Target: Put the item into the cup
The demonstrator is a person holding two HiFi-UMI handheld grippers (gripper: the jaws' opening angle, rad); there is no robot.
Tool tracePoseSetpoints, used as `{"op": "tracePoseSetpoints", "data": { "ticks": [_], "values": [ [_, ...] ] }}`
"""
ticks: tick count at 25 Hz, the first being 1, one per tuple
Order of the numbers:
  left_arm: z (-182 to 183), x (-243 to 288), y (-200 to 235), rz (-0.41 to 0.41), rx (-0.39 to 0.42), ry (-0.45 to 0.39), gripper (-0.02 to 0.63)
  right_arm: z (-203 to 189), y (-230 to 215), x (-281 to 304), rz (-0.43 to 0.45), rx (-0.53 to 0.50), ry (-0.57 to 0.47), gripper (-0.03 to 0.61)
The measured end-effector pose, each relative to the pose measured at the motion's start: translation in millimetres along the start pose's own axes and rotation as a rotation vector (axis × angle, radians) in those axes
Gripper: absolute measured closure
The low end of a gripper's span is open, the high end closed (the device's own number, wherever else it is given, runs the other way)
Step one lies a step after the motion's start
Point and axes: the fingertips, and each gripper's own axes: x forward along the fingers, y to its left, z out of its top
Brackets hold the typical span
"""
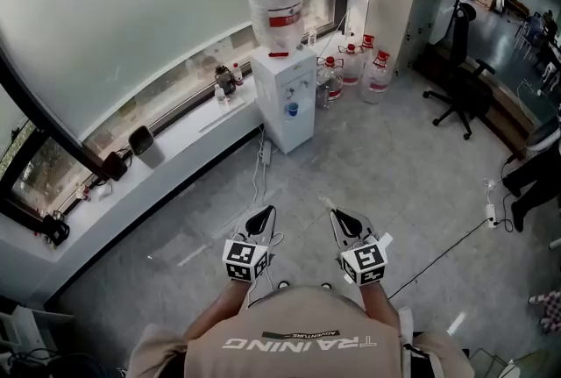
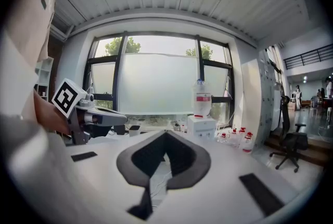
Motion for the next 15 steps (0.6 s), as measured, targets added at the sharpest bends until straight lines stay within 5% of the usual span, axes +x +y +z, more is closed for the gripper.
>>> {"op": "tracePoseSetpoints", "data": {
  "ticks": [15],
  "values": [
    [-11.2, 4.4, 27.5, -0.029, -0.012, 0.037, 0.606, -5.5, 5.0, 30.7, -0.022, 0.016, 0.033, 0.568]
  ]
}}
